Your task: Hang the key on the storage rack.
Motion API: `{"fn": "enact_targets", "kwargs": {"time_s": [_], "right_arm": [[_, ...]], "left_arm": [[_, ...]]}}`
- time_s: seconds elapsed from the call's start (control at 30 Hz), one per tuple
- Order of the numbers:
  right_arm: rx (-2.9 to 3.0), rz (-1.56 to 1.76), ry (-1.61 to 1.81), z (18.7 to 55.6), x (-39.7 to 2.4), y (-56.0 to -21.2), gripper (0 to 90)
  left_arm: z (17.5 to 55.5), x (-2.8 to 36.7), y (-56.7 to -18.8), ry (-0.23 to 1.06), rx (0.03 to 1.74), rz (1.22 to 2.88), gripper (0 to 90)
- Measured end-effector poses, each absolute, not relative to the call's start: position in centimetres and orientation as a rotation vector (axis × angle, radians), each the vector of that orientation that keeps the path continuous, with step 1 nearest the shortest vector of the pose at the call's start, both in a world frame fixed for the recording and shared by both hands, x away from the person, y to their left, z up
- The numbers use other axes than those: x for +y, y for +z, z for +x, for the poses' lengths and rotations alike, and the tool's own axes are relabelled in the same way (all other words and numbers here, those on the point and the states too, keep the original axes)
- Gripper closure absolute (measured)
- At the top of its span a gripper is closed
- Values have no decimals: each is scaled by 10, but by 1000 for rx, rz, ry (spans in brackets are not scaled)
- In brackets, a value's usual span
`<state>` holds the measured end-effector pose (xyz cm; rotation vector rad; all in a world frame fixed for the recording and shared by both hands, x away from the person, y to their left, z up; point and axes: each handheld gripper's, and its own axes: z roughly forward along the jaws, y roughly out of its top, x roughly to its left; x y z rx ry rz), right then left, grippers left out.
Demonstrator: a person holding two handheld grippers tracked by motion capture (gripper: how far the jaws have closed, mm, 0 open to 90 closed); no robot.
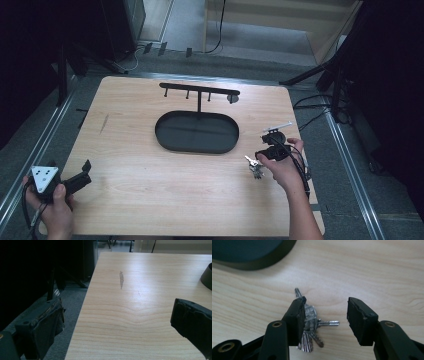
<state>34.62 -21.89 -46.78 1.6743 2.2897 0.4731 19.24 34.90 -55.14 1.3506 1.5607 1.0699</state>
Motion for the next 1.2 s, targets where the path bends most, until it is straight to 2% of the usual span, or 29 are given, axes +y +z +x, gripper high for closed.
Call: {"fn": "enact_targets", "kwargs": {"time_s": [0.17, 0.33, 0.5, 0.53, 0.67, 0.77, 0.97, 1.03, 1.07, 1.1, 1.13, 1.2], "right_arm": [[2337, 1713, 359, 350, -216, -476, 489], [2444, 1630, 343, 350, -212, -483, 423], [2530, 1556, 335, 349, -205, -492, 281], [2532, 1557, 341, 350, -204, -495, 219], [2524, 1554, 347, 350, -204, -499, 187], [2537, 1538, 345, 350, -206, -503, 201], [2530, 1560, 385, 350, -210, -511, 303], [2547, 1532, 400, 348, -210, -511, 401], [2547, 1532, 400, 348, -210, -511, 401], [2568, 1536, 417, 347, -211, -509, 480], [2568, 1536, 417, 347, -211, -509, 480], [2586, 1524, 392, 345, -212, -508, 545]], "left_arm": [[193, 349, -551, 1064, 1566, 1352, 0], [193, 348, -551, 1069, 1563, 1366, 0], [194, 349, -551, 1060, 1568, 1358, 0], [194, 349, -551, 1060, 1568, 1359, 0], [194, 349, -551, 1064, 1565, 1371, 0], [194, 349, -551, 1061, 1566, 1369, 0], [194, 349, -551, 1061, 1560, 1371, 0], [194, 349, -551, 1062, 1561, 1375, 0], [194, 349, -551, 1063, 1560, 1376, 0], [194, 348, -551, 1064, 1560, 1375, 0], [194, 348, -551, 1064, 1561, 1376, 0], [194, 349, -551, 1063, 1560, 1375, 0]]}}
